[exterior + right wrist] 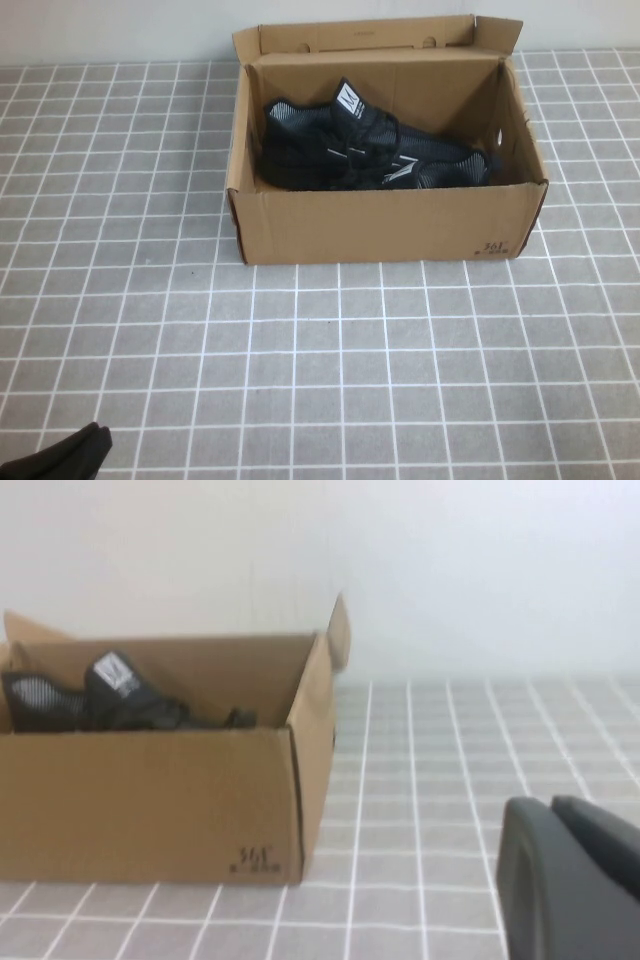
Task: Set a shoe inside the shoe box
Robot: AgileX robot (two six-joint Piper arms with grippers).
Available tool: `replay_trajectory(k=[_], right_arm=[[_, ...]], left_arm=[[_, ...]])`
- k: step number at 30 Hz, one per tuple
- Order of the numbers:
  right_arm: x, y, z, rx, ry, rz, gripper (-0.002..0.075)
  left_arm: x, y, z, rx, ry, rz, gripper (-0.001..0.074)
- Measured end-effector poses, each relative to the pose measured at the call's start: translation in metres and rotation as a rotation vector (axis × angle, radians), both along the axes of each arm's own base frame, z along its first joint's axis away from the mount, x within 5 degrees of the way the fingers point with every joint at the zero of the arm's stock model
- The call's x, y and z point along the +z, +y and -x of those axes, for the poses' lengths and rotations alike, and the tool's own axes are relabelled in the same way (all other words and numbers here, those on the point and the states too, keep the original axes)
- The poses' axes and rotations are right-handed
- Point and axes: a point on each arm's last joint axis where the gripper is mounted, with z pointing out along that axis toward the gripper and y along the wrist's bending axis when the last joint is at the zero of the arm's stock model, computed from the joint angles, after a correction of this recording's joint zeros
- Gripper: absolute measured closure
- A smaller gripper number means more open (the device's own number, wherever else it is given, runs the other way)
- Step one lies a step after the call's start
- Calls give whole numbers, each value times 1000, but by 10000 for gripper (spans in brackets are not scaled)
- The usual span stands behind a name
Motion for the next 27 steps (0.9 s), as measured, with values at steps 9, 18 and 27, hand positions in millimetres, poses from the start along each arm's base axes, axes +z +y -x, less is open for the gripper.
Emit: replay_trajectory(k=[9,18,27], right_arm=[[-2,0,2,2,-12,10,742],[-2,0,2,3,-11,1,742],[-9,0,1,-4,60,-12,742]], left_arm=[[0,0,0,0,-1,-1,736],[-1,0,0,-5,10,-5,736],[-1,0,1,-6,13,-7,736]])
